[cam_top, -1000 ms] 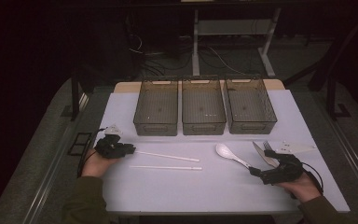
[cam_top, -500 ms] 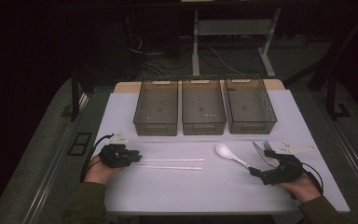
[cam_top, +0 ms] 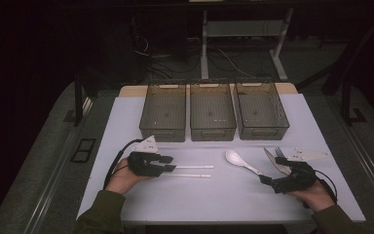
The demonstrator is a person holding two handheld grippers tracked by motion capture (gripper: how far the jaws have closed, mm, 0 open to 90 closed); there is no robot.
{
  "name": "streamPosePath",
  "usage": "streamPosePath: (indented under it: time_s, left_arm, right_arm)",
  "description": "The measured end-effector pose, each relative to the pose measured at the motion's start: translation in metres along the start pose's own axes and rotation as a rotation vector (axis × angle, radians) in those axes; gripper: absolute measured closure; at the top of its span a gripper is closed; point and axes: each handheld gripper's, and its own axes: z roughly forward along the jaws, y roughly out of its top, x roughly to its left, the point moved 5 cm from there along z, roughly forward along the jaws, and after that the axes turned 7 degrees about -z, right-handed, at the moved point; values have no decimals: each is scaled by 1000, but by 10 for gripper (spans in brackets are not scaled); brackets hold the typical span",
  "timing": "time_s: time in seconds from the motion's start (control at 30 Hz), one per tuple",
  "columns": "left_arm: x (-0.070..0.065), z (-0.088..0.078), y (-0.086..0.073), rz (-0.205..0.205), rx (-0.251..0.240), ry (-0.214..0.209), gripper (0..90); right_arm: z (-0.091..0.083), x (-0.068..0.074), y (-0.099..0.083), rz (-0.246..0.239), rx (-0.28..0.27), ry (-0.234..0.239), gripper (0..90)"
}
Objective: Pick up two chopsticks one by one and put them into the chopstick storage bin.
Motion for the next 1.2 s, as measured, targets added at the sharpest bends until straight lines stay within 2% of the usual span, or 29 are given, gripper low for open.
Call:
streamPosePath:
  time_s: [0.1,0.23,0.3,0.4,0.53,0.8,0.93,1.2]
  left_arm:
    - [-6,16,4,40,41,-40,635]
    - [-12,36,2,76,97,-55,646]
    - [-11,40,-1,89,129,-54,674]
    - [-8,42,-6,85,140,-50,705]
    - [-4,45,-12,99,168,-53,719]
    - [-1,44,-13,113,166,-55,795]
    - [-3,44,-12,113,169,-53,804]
    - [-13,44,-14,105,187,-84,833]
  right_arm:
    - [0,0,0,-2,2,0,25]
    - [0,-1,0,-1,2,2,25]
    - [0,-1,-1,-3,2,1,25]
    - [0,0,0,-3,1,3,25]
    - [0,1,0,-7,3,4,25]
    - [0,1,0,-9,3,5,25]
    - [0,1,0,-11,2,6,25]
    - [0,1,-1,-7,4,5,26]
